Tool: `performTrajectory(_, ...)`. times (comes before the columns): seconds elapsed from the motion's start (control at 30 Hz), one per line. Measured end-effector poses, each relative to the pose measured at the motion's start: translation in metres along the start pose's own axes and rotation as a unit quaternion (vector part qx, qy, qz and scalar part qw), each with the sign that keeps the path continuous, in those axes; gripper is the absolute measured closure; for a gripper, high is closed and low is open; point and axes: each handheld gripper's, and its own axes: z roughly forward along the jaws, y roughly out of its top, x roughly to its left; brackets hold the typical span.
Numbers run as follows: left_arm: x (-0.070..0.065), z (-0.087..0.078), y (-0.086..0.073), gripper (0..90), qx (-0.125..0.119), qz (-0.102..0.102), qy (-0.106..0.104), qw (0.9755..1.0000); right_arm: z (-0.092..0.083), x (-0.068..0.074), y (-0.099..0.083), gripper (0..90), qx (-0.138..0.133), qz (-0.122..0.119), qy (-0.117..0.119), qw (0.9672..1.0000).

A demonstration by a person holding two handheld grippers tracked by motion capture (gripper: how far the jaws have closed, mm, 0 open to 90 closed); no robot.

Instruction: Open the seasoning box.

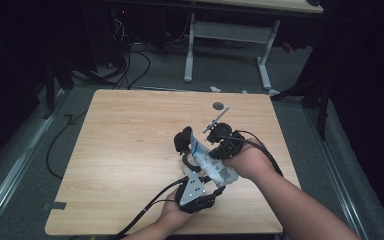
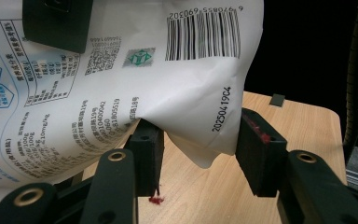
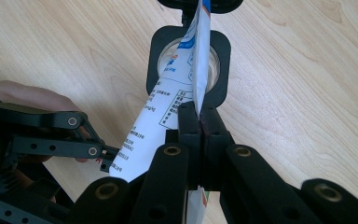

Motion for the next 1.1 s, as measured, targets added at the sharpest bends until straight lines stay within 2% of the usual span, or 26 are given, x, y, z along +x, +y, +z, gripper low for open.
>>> performTrajectory(1.1,0.0021,0.0,0.0025,54.2,-0.004,-0.005,-0.001,1.0,-0.0012,0.0005,0.0047,89.9,0.003,-0.004,-0.004,1.0)
